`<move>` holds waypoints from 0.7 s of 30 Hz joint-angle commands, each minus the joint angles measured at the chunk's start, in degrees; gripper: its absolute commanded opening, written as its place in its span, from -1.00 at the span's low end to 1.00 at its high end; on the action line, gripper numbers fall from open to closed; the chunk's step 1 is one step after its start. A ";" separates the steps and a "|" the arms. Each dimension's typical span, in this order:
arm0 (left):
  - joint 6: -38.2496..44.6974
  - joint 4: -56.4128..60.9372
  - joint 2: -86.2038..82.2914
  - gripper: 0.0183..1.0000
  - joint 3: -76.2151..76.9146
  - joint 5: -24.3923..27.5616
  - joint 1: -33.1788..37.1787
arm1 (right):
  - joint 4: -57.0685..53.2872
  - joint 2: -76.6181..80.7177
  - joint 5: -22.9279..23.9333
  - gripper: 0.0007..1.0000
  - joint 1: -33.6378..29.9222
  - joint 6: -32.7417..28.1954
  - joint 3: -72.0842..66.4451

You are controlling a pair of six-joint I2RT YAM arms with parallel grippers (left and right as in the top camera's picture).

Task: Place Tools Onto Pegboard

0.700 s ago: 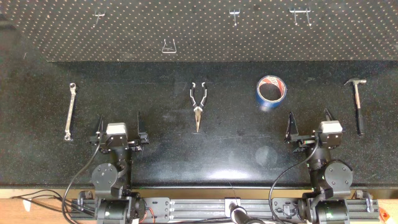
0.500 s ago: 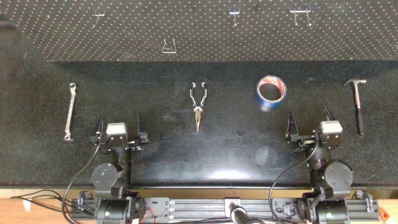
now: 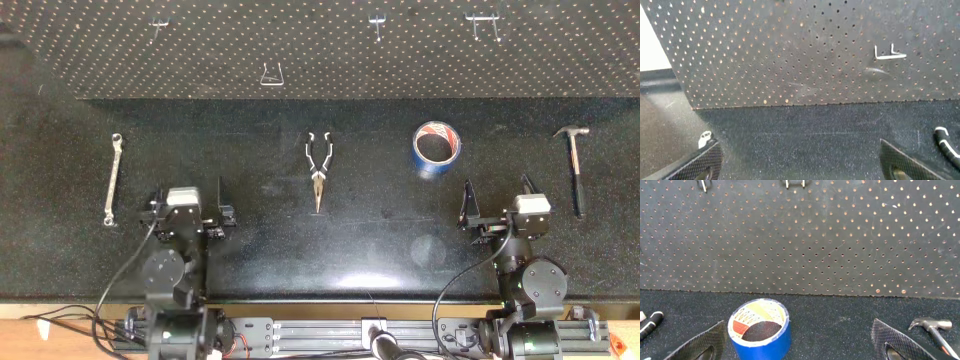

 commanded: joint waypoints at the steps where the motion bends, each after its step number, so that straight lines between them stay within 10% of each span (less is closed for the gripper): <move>1: -0.33 -19.45 21.86 0.99 26.05 0.61 5.64 | -0.15 -0.37 0.09 0.87 0.50 -0.42 -0.24; 6: 0.42 -55.10 36.04 0.99 50.90 0.68 12.33 | -0.17 -0.37 0.09 0.87 0.50 -0.42 -0.24; 17: 16.90 -69.61 38.58 0.99 51.74 4.07 34.29 | -0.17 -0.37 0.09 0.87 0.50 -0.42 -0.24; 21: 16.85 -68.74 43.45 0.99 51.74 -3.17 39.04 | -0.17 -0.37 0.09 0.87 0.50 -0.42 -0.24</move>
